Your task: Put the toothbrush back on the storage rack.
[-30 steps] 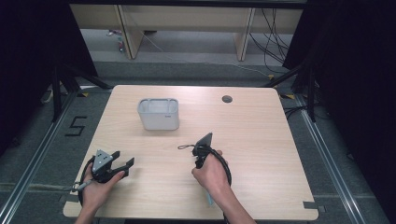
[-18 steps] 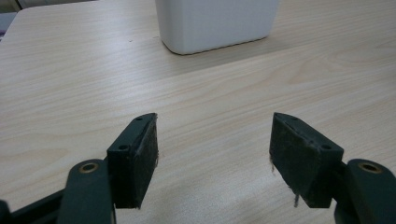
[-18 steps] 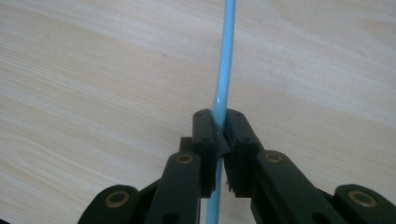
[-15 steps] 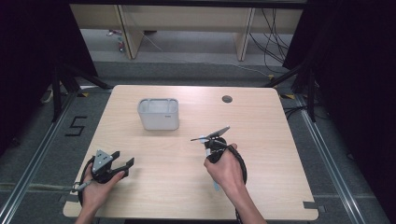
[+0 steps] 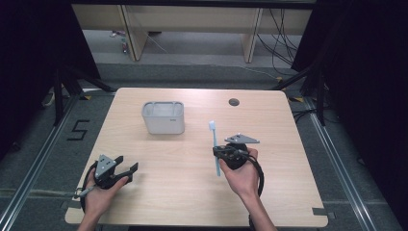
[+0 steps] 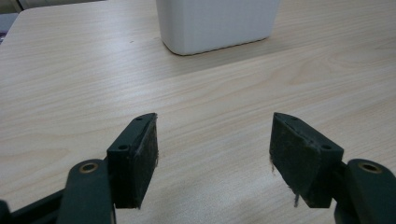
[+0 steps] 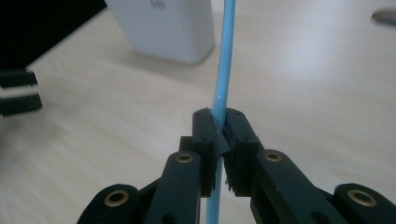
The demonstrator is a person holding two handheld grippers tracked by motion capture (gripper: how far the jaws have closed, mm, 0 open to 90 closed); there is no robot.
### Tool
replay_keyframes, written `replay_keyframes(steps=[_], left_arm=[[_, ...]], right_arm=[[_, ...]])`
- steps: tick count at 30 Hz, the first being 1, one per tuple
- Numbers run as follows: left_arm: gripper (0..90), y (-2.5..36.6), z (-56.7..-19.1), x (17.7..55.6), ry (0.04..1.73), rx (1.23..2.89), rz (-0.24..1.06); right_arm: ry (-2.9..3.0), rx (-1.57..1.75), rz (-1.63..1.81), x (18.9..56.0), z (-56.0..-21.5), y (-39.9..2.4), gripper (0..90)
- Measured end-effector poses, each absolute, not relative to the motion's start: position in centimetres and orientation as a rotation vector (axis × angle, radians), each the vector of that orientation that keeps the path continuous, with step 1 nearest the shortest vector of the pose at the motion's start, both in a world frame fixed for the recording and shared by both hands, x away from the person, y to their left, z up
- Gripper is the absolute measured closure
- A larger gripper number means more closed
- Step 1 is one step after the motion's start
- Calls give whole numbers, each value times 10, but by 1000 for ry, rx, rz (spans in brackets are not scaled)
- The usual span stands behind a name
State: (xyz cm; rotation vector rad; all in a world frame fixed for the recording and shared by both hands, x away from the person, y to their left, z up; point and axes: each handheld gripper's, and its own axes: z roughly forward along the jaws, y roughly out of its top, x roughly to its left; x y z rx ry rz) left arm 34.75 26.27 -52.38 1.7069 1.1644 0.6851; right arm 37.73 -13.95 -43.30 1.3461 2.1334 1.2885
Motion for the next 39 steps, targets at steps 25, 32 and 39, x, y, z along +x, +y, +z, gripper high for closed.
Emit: replay_keyframes(steps=[25,32,39], left_arm=[[335,263,-524,345,1141,1704,691],[345,255,-514,339,1084,1663,713],[333,229,-496,335,971,1670,668]], right_arm=[[1855,1043,1611,370,-451,-135,840],[1859,1015,1642,366,-451,-133,840],[1863,994,1655,365,-447,-128,841]])
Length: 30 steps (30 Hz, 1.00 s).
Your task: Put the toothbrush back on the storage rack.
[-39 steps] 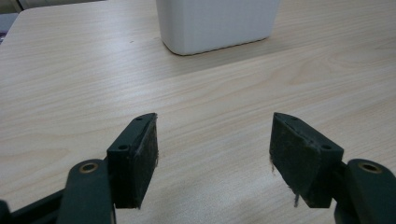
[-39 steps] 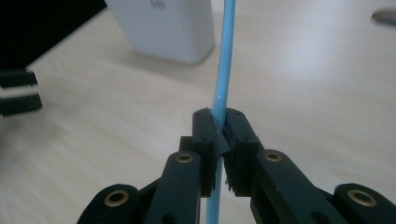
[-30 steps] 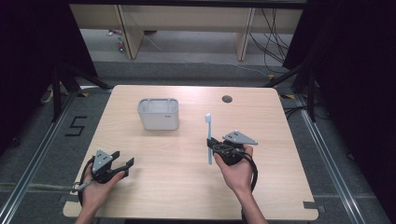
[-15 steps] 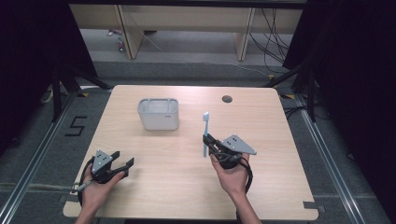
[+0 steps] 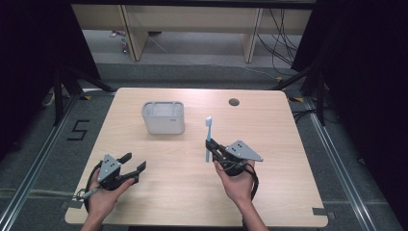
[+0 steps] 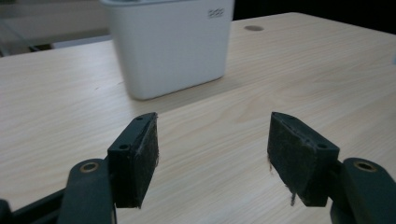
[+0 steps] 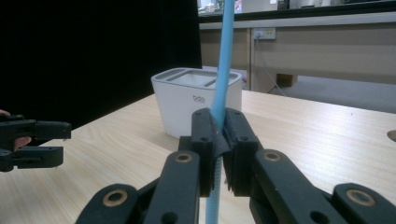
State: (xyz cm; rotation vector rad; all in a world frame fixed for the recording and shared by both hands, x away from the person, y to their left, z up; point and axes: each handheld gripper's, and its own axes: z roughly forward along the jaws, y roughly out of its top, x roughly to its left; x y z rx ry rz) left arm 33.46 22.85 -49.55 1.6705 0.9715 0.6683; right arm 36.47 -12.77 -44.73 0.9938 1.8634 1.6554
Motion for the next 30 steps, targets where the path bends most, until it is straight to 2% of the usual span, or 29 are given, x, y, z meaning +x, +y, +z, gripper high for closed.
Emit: replay_keyframes(steps=[7,18,30], left_arm=[[335,192,-480,338,839,1704,607],[352,140,-467,350,724,1756,513],[458,117,-458,364,685,1759,457]], right_arm=[[1863,994,1670,365,-442,-120,840],[1903,973,1664,364,-444,-107,841],[1906,954,1692,365,-443,-94,841]])
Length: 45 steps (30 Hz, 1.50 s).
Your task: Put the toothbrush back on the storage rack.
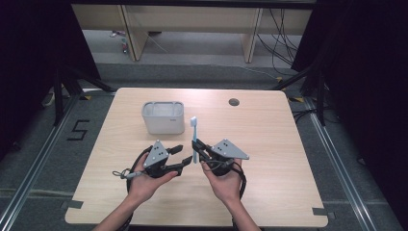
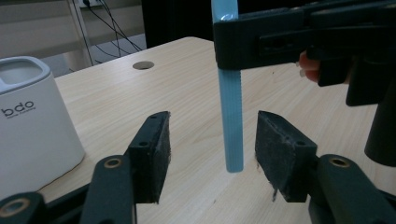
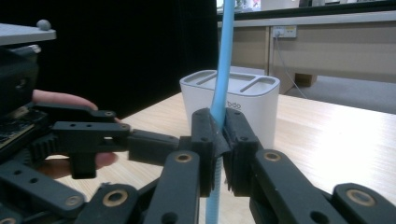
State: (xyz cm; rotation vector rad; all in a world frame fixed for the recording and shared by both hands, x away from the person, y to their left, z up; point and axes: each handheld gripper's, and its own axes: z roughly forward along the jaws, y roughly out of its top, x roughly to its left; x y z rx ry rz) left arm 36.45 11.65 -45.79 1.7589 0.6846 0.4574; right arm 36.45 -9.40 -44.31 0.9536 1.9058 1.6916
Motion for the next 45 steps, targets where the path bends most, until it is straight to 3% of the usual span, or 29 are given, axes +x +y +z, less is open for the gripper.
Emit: replay_keyframes(steps=[15,25,45], left_arm=[[444,132,-431,367,661,1700,482],[483,122,-418,380,676,1669,410],[741,103,-420,393,704,1649,395]], right_arm=[[1916,938,1644,368,-447,-94,841],[1937,959,1646,369,-453,-88,841],[1920,930,1620,368,-453,-84,841]])
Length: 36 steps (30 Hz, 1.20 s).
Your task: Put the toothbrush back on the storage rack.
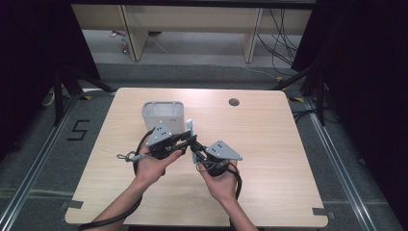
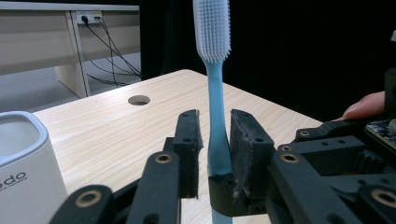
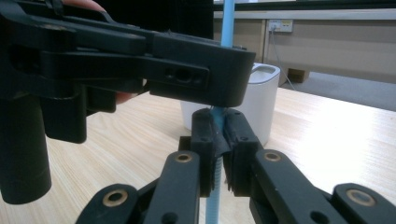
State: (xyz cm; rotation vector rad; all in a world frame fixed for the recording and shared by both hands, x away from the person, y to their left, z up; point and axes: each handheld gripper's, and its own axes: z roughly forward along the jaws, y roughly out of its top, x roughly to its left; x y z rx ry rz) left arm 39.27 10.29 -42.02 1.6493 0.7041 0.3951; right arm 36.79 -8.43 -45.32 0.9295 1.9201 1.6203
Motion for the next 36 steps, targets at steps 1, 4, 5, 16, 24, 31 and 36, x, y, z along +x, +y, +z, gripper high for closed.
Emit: replay_keyframes(steps=[1,4,5,16,24,31,36], left_arm=[[753,103,-420,393,704,1649,395],[786,102,-419,393,695,1648,406],[791,101,-419,393,685,1653,414],[799,104,-418,393,675,1653,446],[800,114,-415,395,683,1645,499],[799,124,-414,397,693,1639,530],[800,131,-412,398,699,1640,555]], right_arm=[[1920,930,1620,368,-453,-84,841],[1905,923,1617,368,-453,-83,841],[1905,912,1604,368,-452,-84,841],[1912,907,1601,370,-450,-84,778],[1973,901,1580,367,-449,-84,667],[2011,904,1532,363,-449,-86,654],[2017,901,1525,361,-448,-90,651]])
